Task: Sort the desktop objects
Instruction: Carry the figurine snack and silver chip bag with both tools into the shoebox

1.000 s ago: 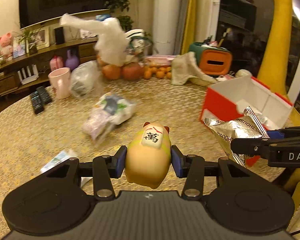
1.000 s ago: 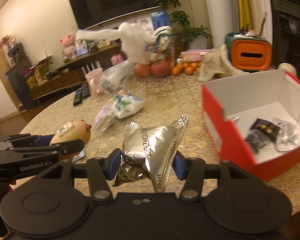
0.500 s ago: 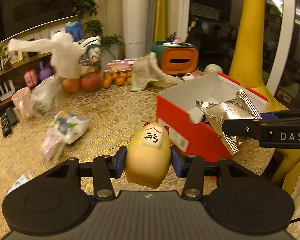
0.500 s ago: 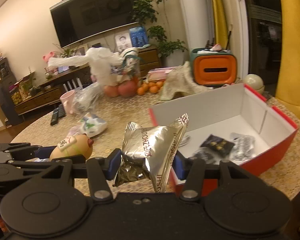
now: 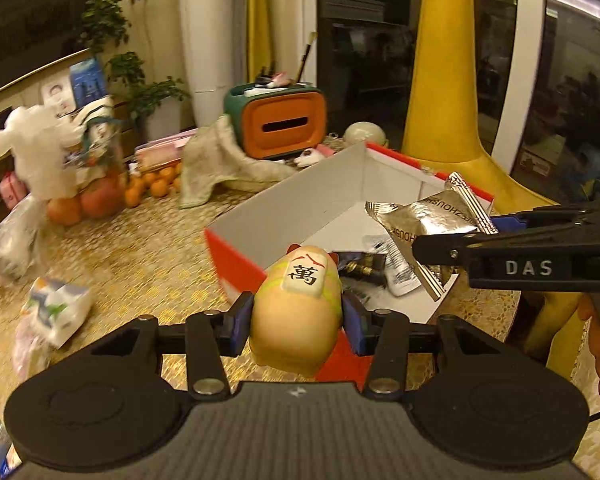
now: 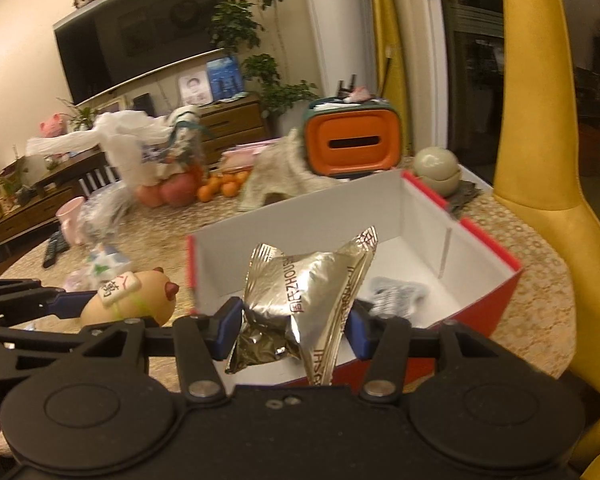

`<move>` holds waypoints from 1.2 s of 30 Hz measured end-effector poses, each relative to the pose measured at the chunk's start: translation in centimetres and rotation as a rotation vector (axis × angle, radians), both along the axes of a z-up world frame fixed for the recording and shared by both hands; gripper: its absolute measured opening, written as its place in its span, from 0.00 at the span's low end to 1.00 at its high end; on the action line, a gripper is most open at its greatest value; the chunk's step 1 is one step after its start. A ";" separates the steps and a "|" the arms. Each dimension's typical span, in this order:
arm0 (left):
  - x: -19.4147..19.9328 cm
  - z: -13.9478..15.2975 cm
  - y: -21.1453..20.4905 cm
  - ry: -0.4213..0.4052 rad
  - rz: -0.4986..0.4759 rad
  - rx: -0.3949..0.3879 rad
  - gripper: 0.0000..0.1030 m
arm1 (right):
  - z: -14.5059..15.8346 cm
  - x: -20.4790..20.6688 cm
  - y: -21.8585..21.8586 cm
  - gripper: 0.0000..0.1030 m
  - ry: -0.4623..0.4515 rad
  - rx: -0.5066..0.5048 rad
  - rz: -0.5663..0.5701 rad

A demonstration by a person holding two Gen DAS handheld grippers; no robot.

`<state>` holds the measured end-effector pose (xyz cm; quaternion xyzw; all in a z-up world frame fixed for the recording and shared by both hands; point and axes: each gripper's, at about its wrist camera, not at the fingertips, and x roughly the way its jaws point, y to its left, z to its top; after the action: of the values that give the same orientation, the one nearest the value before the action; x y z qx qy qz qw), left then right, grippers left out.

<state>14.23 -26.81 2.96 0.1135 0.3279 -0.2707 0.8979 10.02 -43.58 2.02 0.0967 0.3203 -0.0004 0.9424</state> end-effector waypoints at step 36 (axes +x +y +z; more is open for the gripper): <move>9.0 -6.2 -10.2 0.150 -0.087 0.137 0.44 | -6.5 9.6 -5.1 0.51 0.193 -0.074 0.006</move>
<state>23.22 -36.97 -3.20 0.1682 0.4067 -0.2943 0.8484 19.67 -48.72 -4.47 0.0604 0.4096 -0.0185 0.9101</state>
